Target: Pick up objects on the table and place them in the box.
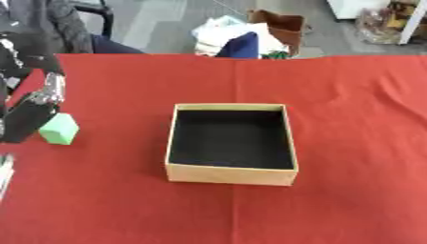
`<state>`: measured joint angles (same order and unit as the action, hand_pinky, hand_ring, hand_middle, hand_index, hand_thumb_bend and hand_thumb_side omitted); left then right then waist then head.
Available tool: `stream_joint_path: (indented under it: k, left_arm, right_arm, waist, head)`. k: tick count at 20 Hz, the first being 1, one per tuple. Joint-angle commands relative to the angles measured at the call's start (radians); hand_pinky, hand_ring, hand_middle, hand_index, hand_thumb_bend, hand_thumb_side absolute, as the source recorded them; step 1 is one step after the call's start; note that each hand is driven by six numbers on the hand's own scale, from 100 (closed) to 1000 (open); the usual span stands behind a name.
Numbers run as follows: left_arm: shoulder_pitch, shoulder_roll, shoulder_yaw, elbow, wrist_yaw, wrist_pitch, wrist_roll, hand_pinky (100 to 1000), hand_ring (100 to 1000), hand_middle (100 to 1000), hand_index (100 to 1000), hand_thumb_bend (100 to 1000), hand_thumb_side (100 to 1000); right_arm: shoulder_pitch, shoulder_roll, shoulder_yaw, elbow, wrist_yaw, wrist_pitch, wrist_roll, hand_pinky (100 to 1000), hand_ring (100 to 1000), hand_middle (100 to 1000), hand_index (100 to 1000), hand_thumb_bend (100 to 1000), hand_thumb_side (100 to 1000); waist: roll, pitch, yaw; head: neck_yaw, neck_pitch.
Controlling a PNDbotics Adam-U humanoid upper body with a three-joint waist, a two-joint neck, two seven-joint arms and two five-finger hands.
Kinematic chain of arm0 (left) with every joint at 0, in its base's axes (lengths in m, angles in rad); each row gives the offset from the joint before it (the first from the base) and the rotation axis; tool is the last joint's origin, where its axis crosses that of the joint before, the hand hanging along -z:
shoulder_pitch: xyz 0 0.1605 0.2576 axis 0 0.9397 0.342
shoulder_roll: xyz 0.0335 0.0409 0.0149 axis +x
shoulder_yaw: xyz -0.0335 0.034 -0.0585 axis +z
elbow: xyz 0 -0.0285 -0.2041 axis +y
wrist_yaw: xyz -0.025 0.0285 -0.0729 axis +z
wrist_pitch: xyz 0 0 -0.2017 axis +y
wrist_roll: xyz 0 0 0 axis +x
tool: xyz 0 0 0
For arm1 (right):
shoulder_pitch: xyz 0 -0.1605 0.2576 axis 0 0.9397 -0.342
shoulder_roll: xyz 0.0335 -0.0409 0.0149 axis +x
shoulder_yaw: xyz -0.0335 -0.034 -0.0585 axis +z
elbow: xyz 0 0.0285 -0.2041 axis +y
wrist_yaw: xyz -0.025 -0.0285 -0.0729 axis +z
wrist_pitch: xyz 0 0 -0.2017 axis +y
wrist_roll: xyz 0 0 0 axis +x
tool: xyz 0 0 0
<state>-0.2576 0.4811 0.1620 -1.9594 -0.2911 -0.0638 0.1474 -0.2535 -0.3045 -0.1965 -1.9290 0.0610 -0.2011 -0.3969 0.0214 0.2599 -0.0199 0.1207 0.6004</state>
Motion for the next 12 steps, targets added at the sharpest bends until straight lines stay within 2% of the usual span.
stream_joint_path:
  k: [1, 5, 9, 12]
  left_arm:
    - [-0.008, 0.054, 0.014, -0.004, -0.011, -0.006, -0.032, 673, 711, 680, 795, 161, 332]
    - [-0.009, 0.138, 0.01, 0.011, -0.085, -0.009, -0.124, 721, 750, 726, 849, 257, 282]
    - [-0.021, 0.27, 0.007, 0.054, -0.167, -0.009, -0.266, 771, 769, 745, 879, 312, 205]
    - [-0.039, 0.366, 0.001, 0.118, -0.213, -0.005, -0.363, 795, 780, 756, 891, 353, 189]
  right_arm:
    - [-0.004, -0.02, -0.004, -0.014, 0.004, 0.001, -0.003, 631, 754, 784, 887, 100, 527]
    - [-0.003, -0.023, -0.004, -0.014, 0.005, 0.0, -0.003, 631, 754, 784, 887, 100, 528]
    - [-0.001, -0.026, -0.004, -0.013, 0.006, 0.0, -0.003, 631, 755, 784, 887, 100, 528]
    - [0.0, -0.029, -0.004, -0.012, 0.007, 0.0, -0.002, 631, 755, 785, 887, 100, 528]
  waist:
    - [0.001, -0.012, -0.002]
    - [0.006, -0.013, -0.006]
    - [0.012, -0.016, -0.01]
    - [0.016, -0.019, -0.012]
  head:
    - [-0.002, -0.007]
    - [-0.003, -0.006]
    - [-0.007, -0.004]
    - [-0.008, -0.001]
